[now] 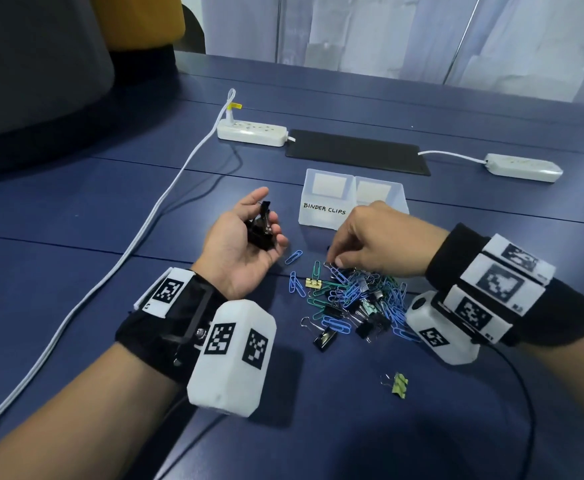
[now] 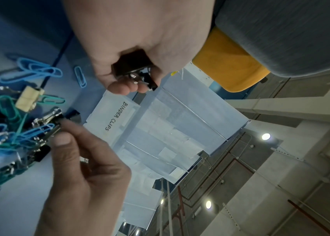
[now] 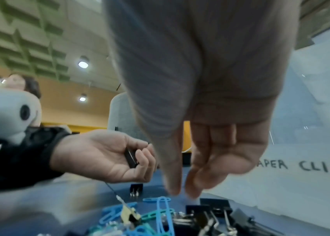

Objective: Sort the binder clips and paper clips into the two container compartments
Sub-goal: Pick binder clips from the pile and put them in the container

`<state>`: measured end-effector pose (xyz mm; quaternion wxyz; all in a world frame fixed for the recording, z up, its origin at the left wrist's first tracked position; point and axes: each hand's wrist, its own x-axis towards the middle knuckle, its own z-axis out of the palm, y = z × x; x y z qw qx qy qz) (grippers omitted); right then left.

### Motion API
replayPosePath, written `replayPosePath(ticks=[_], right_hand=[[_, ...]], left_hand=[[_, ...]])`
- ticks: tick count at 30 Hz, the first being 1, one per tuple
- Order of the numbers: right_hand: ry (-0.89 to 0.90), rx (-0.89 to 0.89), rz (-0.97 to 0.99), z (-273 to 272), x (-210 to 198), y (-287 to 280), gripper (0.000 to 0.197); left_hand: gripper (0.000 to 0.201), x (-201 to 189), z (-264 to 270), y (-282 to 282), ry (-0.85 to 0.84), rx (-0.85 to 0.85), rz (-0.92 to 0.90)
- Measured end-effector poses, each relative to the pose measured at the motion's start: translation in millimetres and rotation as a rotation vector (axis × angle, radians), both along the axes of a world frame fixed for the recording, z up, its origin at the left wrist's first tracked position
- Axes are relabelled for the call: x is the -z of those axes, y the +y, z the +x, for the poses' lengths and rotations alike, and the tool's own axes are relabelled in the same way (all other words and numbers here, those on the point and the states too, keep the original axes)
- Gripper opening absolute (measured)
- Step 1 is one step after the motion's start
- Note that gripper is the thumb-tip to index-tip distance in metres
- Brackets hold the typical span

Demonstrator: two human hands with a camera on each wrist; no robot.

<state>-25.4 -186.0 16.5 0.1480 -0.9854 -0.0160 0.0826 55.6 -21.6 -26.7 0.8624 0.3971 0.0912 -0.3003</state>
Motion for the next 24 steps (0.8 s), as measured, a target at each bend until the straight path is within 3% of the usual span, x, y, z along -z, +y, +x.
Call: replayPosePath(ticks=[3, 7, 13, 21, 24], right_hand=[[-0.055, -0.014, -0.006, -3, 1, 9, 0.014], [-0.017, -0.136, 0.008, -3, 6, 30, 0.018], [-0.054, -0.112, -0.053, 0, 6, 34, 0.028], [-0.002, -0.140, -0.024, 2, 11, 43, 0.008], [-0.040, -0.094, -0.026, 5, 9, 39, 0.017]], left_hand=[[0.031, 2, -1, 3, -0.028, -0.016, -0.024], [0.015, 1, 1, 9, 0.008, -0.031, -0.058], [0.013, -6, 9, 20, 0.032, -0.049, -0.073], [0.015, -10, 13, 26, 0.064, -0.117, -0.140], [0.015, -11, 16, 31, 0.072, -0.157, -0.120]])
